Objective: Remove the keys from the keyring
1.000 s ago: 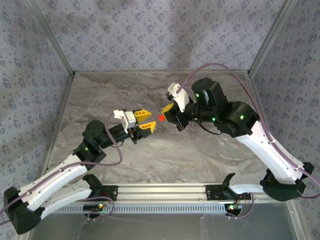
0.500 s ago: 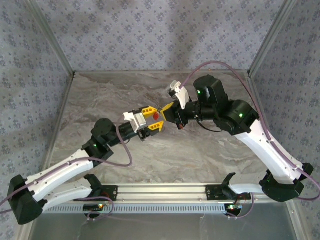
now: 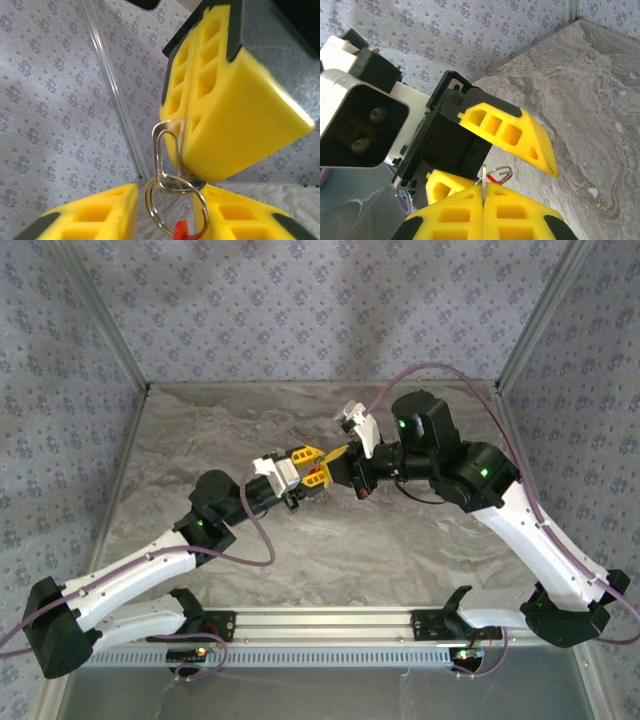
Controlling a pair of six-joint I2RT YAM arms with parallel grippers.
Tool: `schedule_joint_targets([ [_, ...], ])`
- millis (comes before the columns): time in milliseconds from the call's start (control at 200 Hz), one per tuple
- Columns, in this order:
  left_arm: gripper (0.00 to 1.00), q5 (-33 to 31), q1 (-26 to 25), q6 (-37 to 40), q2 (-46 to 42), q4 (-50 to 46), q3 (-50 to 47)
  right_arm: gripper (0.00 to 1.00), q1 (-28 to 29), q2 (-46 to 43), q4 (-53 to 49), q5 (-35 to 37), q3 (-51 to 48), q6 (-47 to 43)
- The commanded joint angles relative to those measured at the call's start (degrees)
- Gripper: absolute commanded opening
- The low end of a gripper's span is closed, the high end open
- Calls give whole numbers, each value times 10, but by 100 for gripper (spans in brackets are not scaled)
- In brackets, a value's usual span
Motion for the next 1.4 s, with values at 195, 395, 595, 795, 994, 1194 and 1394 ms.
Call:
schedule_joint_targets([
  [195,13,-3,-3,13,0,30,19,0,-15,-18,25,-31,-11,23],
  [395,0,9,-3,19,-13,5,21,0,-32,-32,38,-38,-29,31],
  [595,0,23,-3,26,-29,-122,62,3,-81,-66,88,-81,-100,62],
  [795,0,30,-3,32,-24,-324,143,26,-138,-119,200,-151,-245,92],
  [994,0,56,-3,36,25,-524,241,33,-142,-200,306,-137,-368,77],
  [1194,0,112,-3,47,69,-633,306,39,-142,-247,428,-163,-419,89],
  [1394,0,162,-4,50,102,-686,346,41,-141,-264,503,-184,-448,73],
])
